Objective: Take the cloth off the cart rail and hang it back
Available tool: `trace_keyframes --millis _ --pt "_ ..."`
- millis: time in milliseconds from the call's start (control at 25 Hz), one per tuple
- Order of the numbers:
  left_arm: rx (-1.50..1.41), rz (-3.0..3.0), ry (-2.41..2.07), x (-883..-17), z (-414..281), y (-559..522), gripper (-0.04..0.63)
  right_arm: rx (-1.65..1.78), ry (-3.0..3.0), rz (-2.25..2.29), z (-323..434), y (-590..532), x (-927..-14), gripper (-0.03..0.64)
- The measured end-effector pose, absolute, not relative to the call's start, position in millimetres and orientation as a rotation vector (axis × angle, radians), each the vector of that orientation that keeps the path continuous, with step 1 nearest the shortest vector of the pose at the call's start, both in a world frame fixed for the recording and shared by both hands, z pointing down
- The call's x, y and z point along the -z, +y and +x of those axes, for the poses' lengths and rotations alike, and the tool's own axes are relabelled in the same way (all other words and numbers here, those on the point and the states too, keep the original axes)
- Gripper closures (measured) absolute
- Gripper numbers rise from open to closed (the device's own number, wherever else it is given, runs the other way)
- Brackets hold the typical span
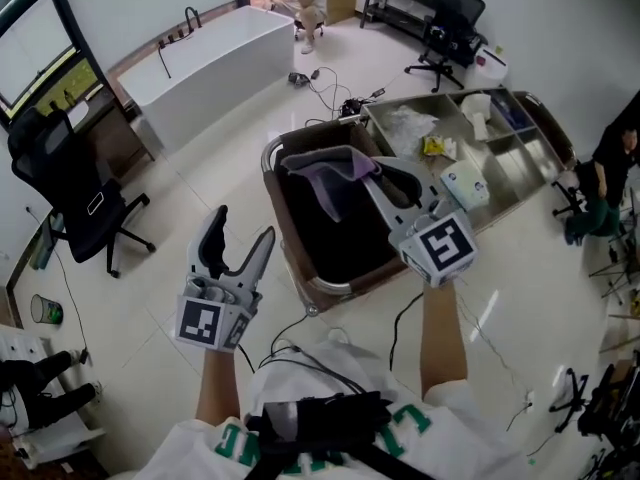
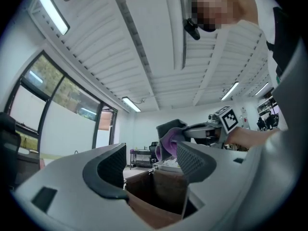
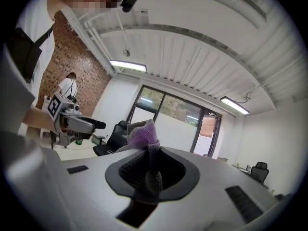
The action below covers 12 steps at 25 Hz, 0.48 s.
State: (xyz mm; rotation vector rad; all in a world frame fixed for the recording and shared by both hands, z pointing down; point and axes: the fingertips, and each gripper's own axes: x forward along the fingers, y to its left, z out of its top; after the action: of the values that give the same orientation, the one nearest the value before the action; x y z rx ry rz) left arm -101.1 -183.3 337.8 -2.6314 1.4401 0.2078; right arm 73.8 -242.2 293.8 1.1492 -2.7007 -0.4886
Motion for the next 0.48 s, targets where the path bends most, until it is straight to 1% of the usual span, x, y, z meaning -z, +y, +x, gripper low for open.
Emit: trace_keyframes --millis 120,280,480 --pt "-0.233 -2.598 1.465 -326 -102 -176 0.287 0.506 -2.735 1.265 89 -213 -290 0.551" --pt "-0.269 -2.594 1.478 -330 -105 -168 0.288 0.345 -2.796 1.406 108 -188 -304 0.551" --pt "-0.31 -2.646 1.491 -329 -101 -161 0.287 0.239 -2.824 1.464 106 -179 -318 0.551"
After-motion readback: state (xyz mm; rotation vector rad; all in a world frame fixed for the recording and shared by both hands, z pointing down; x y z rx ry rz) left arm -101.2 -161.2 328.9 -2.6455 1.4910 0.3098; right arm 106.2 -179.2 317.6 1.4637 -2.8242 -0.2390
